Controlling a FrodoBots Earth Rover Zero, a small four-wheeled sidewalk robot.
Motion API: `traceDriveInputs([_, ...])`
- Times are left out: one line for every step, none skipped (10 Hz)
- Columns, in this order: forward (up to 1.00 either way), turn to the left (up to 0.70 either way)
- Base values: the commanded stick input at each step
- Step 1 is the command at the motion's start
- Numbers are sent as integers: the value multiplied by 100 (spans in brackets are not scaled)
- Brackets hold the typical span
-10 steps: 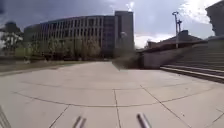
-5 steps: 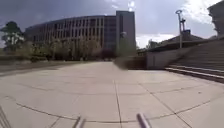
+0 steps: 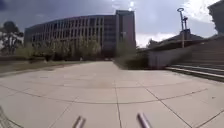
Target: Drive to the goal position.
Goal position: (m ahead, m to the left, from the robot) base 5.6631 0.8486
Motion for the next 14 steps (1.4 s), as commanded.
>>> traceDriveInputs([70,0])
traceDriveInputs([70,0])
traceDriveInputs([70,0])
traceDriveInputs([70,0])
traceDriveInputs([70,8])
traceDriveInputs([70,27])
traceDriveInputs([70,27])
traceDriveInputs([70,27])
traceDriveInputs([70,26])
traceDriveInputs([70,0])
traceDriveInputs([70,0])
traceDriveInputs([70,0])
traceDriveInputs([70,0])
traceDriveInputs([70,0])
